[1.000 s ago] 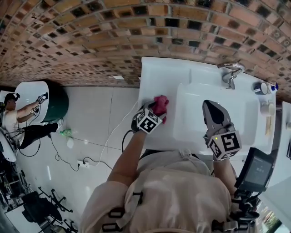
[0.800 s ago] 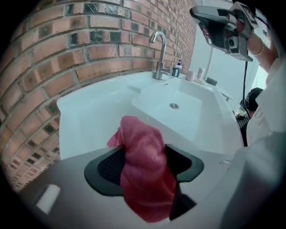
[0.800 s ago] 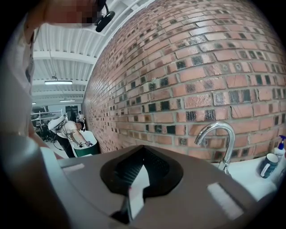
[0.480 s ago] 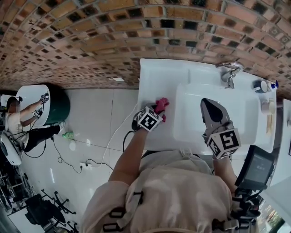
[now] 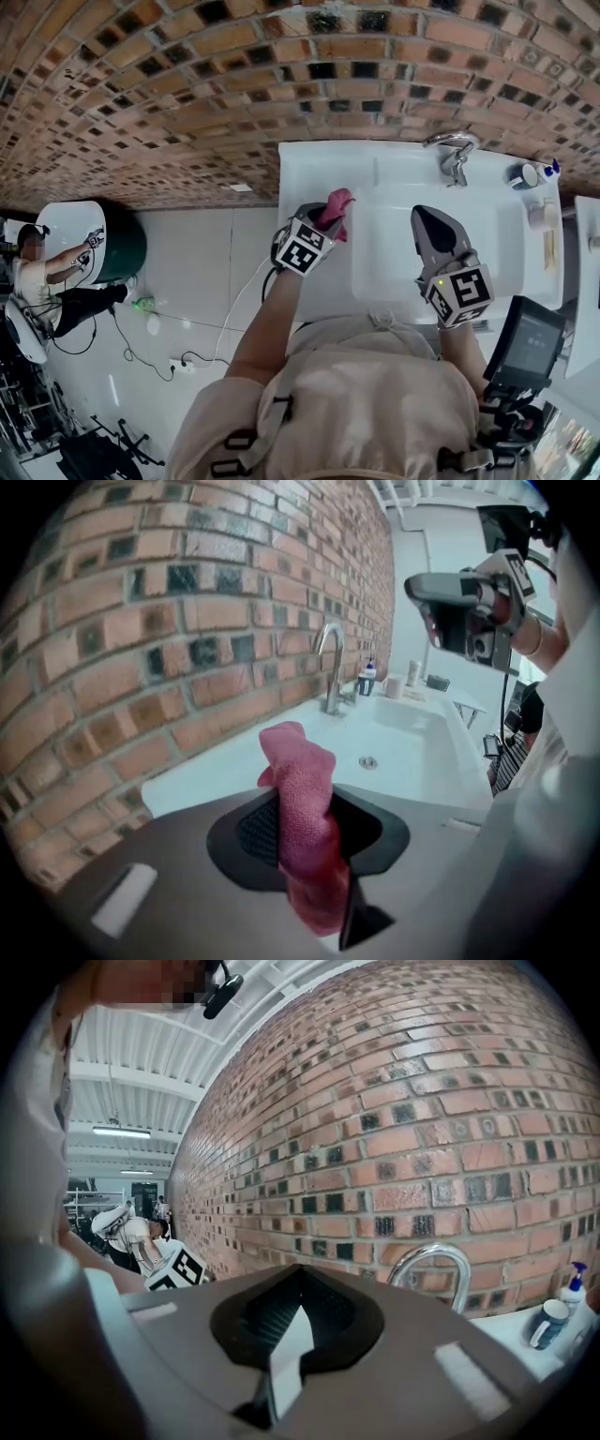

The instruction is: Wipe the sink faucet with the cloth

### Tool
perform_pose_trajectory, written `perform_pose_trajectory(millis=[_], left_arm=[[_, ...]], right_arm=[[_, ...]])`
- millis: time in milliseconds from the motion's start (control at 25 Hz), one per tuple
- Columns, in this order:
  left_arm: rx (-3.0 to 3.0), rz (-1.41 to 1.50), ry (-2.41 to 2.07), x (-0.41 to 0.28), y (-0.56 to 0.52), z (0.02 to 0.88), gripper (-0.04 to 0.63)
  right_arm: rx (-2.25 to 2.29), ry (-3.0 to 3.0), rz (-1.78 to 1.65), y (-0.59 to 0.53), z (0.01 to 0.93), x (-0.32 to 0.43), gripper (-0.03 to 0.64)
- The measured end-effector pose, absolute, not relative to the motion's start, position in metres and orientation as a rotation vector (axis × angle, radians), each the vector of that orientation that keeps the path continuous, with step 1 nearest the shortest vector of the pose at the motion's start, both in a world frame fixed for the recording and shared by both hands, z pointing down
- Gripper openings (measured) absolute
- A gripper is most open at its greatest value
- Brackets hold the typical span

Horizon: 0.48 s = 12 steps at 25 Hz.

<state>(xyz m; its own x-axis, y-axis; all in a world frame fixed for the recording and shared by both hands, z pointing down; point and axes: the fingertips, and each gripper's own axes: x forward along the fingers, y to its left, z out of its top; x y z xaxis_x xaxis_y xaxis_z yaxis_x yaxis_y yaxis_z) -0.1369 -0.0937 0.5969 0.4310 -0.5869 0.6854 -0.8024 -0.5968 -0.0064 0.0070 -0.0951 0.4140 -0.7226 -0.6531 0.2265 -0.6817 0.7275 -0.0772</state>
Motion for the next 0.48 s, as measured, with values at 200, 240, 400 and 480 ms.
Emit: perform_pose_trajectory(millis=[200,240,400,480], left_arm=[[2.651,0.825,-1.237,-0.084,-0.134,0.500,0.117],[2.703,0.797,-1.234,-0.071,-0.141,0.483,0.117],[2.888,0.778,-1.218,-0.020,-0.160,0.429,0.118],[2.954,0.808,-1.199,0.006,-0.168,0.416,0.118]], right_arm=[[1.161,-2.754,0.187,-0.102,0.399,0.031,-0.006],[1.181,-2.752,0.180,-0.104,0.397,0.036,-0.006],[1.247,-2.729,0.179,-0.109,0.393,0.060,-0.006],[1.269,-2.718,0.189,-0.111,0.394,0.073,-0.006]])
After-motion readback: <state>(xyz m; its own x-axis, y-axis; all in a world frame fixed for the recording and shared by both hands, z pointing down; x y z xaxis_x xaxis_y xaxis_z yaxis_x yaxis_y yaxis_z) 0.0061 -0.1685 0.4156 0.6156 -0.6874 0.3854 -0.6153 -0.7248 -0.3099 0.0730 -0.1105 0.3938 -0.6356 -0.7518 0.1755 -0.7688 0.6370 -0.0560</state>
